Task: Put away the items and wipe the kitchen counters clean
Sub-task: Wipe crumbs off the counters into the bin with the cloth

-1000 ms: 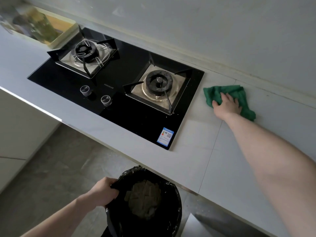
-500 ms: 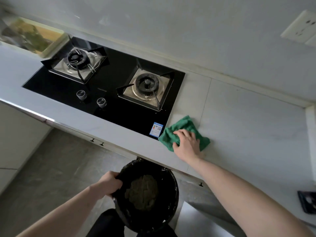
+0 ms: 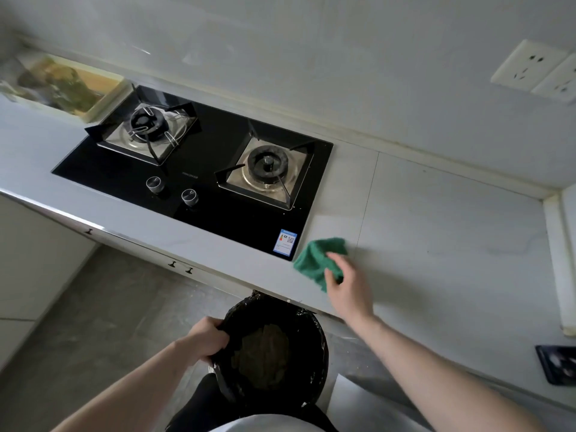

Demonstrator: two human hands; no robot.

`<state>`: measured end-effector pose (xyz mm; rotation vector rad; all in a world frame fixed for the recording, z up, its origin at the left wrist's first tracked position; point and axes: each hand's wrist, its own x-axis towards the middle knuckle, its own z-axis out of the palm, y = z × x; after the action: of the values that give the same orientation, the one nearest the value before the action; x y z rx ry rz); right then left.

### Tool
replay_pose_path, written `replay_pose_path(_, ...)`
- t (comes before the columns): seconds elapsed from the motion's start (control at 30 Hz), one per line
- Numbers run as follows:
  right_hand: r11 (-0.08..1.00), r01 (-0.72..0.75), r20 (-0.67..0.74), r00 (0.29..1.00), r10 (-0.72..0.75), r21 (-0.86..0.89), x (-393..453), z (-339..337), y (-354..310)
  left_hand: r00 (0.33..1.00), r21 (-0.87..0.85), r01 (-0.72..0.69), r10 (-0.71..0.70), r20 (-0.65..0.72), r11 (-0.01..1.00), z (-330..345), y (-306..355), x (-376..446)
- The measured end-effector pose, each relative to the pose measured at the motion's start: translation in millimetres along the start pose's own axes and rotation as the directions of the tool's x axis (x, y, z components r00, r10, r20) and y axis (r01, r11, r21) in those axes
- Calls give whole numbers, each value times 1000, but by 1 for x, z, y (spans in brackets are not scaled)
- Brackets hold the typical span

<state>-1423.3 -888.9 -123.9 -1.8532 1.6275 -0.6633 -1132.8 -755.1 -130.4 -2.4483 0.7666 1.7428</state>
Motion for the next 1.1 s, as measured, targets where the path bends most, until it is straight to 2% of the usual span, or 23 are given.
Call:
replay_pose_path(0.1, 993, -75, -109, 992, 65, -86, 37, -25, 28, 1000, -7, 0, 0, 0, 1000, 3, -1, 3)
replay_pose_path(0.2, 945, -189, -41, 982, 184, -267, 46, -32, 58, 1000, -24, 10, -10, 2, 1000, 6, -1, 4)
replay_pose_path(0.3, 904, -186, -39, 982, 185, -385, 23, -8, 58, 1000, -41, 10, -10, 2, 999, 7, -2, 4)
replay_pose_path(0.4, 921, -93, 24, 994, 110, -378, -8, 20, 23, 1000, -42, 12, -12, 0, 999, 7, -3, 4)
replay_pose_path(0.57, 932, 164, 306, 950, -61, -323, -71, 49, -26, 1000, -60, 11, -11, 0, 998, 10, -2, 1)
replay_pose_path(0.63, 960, 152, 397, 916, -49, -233, -90, 54, -36, 1000, -65, 9, -10, -13, 998, 10, -1, -3)
replay_pose_path(0.7, 984, 47, 433, 901, 33, -173, -105, 54, -41, 1000, -70, 7, -9, -20, 998, 11, 0, -6)
replay_pose_path(0.8, 995, -44, 336, 939, 73, -94, -98, 42, -44, 1000, -72, 8, -9, -13, 997, 9, 2, -10)
replay_pose_path(0.93, 967, -176, 142, 978, 151, 185, -50, 11, -45, 1000, -61, 17, -18, -10, 998, 7, 3, -16)
replay_pose_path(0.97, 960, -190, 83, 981, 176, 208, -37, 3, -42, 1000, -62, 19, -20, -12, 998, 7, 3, -16)
replay_pose_path(1.03, 959, -216, 5, 976, 218, 186, -18, -10, -33, 1000, -58, 17, -17, -11, 998, 8, 4, -19)
replay_pose_path(1.1, 962, -260, 12, 965, 260, 87, -12, -13, -24, 1000, -58, 11, -12, -11, 998, 8, 4, -20)
